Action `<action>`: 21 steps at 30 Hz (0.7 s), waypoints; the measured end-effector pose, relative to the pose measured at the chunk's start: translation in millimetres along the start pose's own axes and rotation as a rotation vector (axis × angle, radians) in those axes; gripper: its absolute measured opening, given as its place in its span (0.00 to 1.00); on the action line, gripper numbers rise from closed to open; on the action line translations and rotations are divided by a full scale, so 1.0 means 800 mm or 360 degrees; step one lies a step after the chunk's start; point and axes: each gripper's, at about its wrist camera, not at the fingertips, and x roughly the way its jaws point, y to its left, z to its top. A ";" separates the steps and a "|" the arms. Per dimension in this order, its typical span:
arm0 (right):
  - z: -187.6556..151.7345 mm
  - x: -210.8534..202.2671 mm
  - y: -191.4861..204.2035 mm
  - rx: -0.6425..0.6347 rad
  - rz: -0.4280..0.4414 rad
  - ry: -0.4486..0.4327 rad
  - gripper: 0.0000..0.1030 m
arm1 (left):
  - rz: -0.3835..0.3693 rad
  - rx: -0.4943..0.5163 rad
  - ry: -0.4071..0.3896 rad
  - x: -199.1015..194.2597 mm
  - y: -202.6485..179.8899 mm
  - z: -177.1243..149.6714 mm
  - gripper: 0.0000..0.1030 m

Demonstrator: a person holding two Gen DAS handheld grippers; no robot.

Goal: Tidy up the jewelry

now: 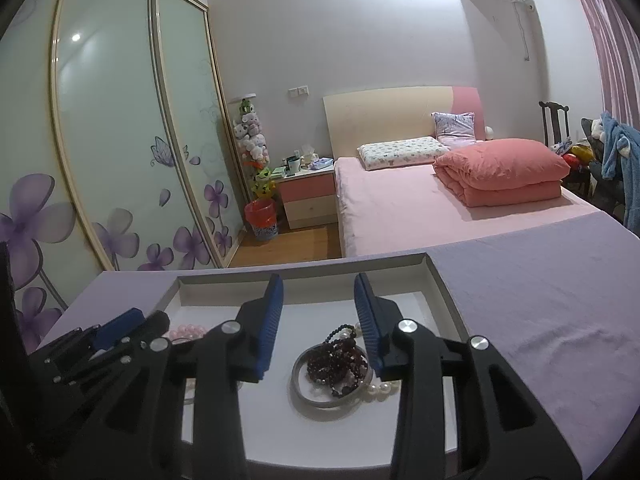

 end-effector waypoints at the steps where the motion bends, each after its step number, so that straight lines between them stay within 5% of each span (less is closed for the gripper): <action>1: 0.000 0.000 0.000 -0.0001 -0.0001 0.0000 0.36 | 0.0000 -0.0002 -0.0005 -0.001 0.000 0.001 0.36; 11: -0.023 -0.038 -0.004 -0.0041 0.0029 0.0078 0.36 | -0.0009 -0.0001 0.0008 -0.031 0.011 -0.009 0.36; 21: -0.102 -0.064 0.005 -0.0171 0.0188 0.0520 0.27 | 0.0019 -0.0017 0.0156 -0.069 0.041 -0.057 0.41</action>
